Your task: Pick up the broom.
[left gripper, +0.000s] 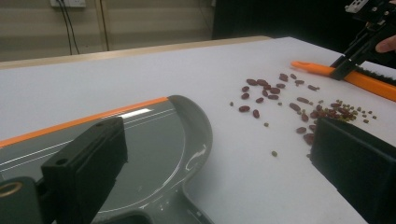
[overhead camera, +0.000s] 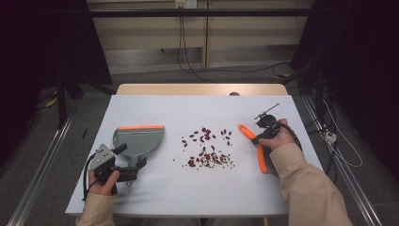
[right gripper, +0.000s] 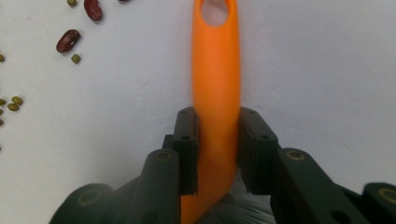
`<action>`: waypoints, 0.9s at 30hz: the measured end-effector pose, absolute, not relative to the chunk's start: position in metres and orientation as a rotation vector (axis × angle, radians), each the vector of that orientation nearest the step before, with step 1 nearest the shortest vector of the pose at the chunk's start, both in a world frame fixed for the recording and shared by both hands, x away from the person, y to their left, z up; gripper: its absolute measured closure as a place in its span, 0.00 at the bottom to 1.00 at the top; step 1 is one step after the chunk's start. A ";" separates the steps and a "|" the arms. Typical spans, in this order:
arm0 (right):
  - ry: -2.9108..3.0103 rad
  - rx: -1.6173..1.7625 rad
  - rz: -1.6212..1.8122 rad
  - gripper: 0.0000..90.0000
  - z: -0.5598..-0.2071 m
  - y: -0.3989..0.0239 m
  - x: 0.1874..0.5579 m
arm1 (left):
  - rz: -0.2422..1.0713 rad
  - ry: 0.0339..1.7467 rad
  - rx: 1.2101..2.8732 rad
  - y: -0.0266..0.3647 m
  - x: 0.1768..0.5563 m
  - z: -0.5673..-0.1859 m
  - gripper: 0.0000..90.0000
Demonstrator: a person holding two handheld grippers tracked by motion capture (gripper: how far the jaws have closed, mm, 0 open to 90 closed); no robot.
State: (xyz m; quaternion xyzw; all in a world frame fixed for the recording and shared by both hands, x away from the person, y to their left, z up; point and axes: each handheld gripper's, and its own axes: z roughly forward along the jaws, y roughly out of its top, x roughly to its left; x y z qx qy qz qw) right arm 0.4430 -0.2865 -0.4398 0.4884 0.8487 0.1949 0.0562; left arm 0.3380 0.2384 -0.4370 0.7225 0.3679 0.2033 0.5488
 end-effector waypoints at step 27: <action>2.267 1.410 1.008 0.79 -0.411 -0.311 0.403 | 0.494 0.866 1.705 0.238 0.337 -0.435 0.04</action>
